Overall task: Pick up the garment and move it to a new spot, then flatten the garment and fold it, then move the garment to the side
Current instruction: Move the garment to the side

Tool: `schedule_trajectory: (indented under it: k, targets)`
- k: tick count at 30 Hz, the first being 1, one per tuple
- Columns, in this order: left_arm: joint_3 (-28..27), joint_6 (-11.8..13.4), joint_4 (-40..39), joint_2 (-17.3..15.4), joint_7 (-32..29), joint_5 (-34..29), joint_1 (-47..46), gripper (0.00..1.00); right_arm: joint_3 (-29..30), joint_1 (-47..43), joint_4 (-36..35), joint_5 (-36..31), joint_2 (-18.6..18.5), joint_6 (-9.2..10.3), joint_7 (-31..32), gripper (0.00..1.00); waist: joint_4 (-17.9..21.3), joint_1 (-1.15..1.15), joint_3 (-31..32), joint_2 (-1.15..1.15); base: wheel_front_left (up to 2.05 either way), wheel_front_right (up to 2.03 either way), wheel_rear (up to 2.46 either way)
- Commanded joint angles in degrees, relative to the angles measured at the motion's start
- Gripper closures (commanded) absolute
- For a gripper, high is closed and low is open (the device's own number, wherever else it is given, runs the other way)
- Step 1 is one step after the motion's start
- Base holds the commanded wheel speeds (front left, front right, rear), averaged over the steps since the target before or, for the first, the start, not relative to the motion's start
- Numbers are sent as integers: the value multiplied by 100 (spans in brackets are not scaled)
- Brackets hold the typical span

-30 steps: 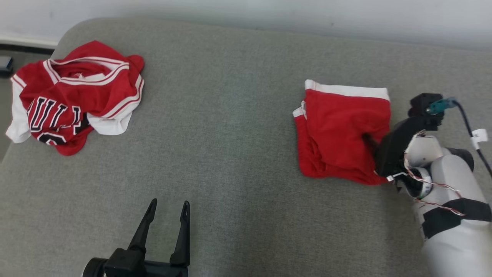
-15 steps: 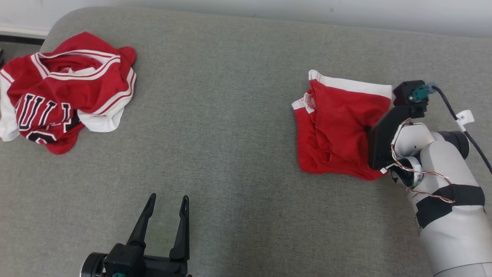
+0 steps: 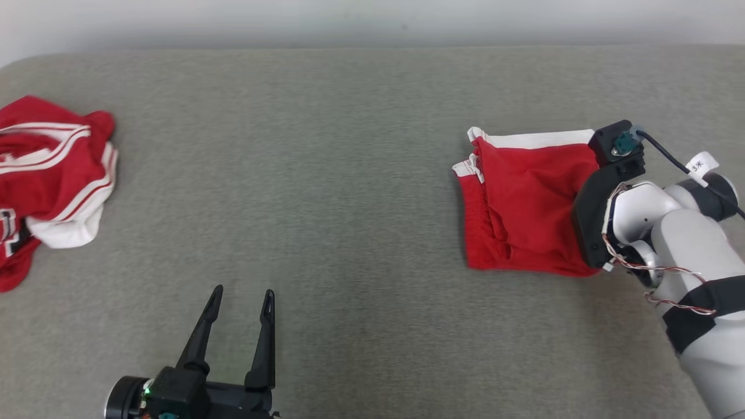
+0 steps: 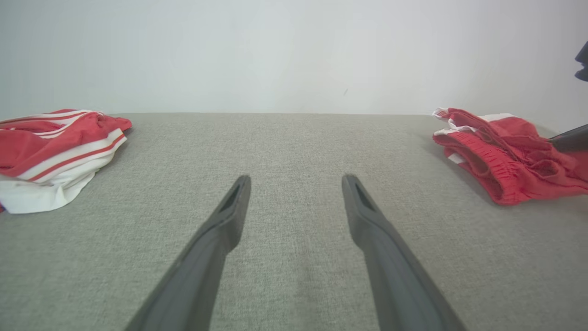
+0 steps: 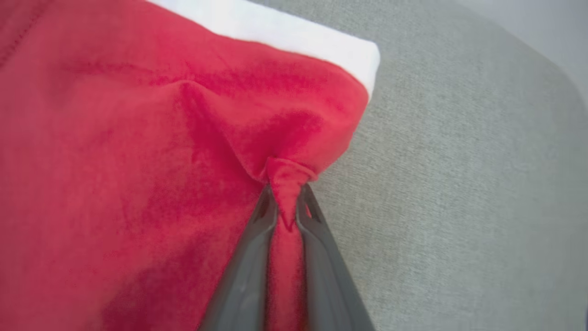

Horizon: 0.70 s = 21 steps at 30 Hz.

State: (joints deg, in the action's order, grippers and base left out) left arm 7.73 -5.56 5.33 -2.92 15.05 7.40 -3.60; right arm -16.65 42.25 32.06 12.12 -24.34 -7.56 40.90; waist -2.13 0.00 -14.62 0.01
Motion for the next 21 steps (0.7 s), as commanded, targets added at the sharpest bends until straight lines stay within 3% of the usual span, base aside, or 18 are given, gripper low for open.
schedule_trajectory:
  k: [1,10,21]
  targets:
    - [-20,-22,-66,-13,18,-36,26,0,-135,46,-96,82,-122,16,-16,100,522,0,29,-1,0,0,0]
    - [58,-134,-603,-197,18,-211,-288,0,-849,275,-237,177,-1104,16,-753,100,1415,0,-532,-1,0,0,0]
    - [742,-194,-1115,-640,-36,-294,-688,0,-219,748,991,-354,-1534,16,-2540,100,1768,0,-1353,-1,0,0,0]
